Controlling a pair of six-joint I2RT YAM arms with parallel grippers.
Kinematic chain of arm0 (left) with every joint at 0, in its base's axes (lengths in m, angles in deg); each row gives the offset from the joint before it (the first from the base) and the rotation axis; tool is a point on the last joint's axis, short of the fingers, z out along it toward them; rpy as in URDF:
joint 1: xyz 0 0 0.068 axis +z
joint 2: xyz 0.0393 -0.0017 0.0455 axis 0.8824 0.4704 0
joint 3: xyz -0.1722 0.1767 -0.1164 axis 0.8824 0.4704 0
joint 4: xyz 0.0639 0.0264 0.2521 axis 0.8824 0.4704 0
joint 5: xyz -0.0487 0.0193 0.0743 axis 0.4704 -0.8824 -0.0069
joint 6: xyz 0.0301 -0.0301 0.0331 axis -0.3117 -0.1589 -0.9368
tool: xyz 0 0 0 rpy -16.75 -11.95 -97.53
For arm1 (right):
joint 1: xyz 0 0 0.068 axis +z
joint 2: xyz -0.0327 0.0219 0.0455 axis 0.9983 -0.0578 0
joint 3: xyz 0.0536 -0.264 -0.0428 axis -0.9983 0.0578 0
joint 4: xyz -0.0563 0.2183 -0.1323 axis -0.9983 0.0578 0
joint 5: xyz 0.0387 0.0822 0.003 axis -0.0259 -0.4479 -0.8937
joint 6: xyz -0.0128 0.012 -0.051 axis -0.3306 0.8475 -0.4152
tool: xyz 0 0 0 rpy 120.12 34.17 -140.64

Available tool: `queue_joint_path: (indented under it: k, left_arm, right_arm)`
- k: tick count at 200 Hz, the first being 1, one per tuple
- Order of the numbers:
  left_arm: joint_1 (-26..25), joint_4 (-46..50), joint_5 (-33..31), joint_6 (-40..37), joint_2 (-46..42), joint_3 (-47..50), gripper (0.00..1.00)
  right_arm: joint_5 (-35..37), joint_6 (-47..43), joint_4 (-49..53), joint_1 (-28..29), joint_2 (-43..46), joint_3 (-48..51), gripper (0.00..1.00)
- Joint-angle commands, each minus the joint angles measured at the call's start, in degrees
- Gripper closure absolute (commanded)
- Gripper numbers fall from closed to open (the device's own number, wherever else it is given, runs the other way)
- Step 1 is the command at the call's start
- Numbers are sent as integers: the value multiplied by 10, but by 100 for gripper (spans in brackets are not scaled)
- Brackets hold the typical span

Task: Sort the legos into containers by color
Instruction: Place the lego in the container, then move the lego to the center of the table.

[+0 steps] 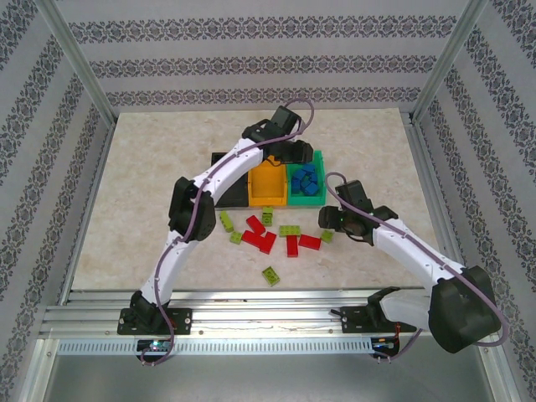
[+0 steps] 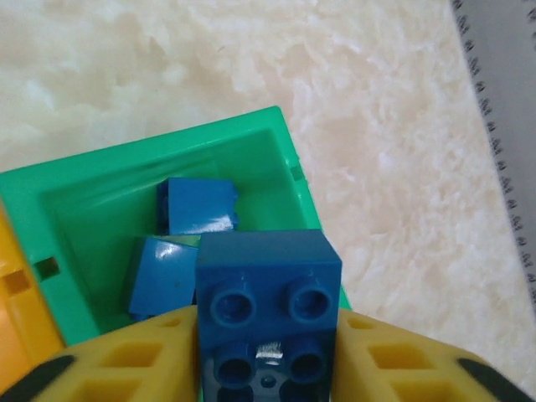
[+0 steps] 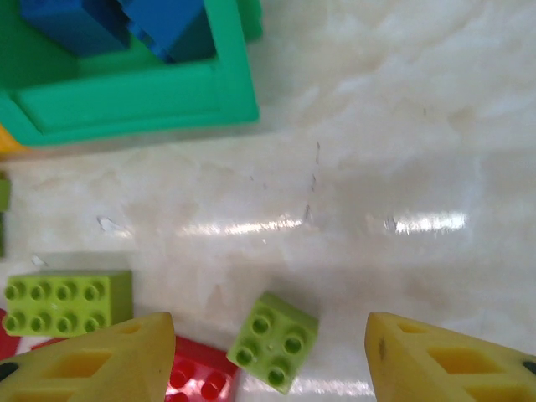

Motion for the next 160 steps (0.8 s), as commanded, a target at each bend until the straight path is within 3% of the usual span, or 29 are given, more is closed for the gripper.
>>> queue_joint_path:
  k: [1,25,45,93,160]
  left_arm:
    - [-5,76,2,-18,9,-45,53]
    - [-5,69,-9,-30,-22,-10,41]
    - [-6,30,-27,-37,-82,72,41]
    - [-5,-168,-56,-19,-283,386,40]
    - [-4,-244,-101,-16,-451,622,40]
  right_arm:
    - [-8,20,22,3,9,18,37]
    - [-12,30,19,3,3,34,37]
    - [-13,38,22,3,-7,42,37]
    - [-13,54,-1,4,-54,36,36]
    - [-20,53,-19,24,-127,4,37]
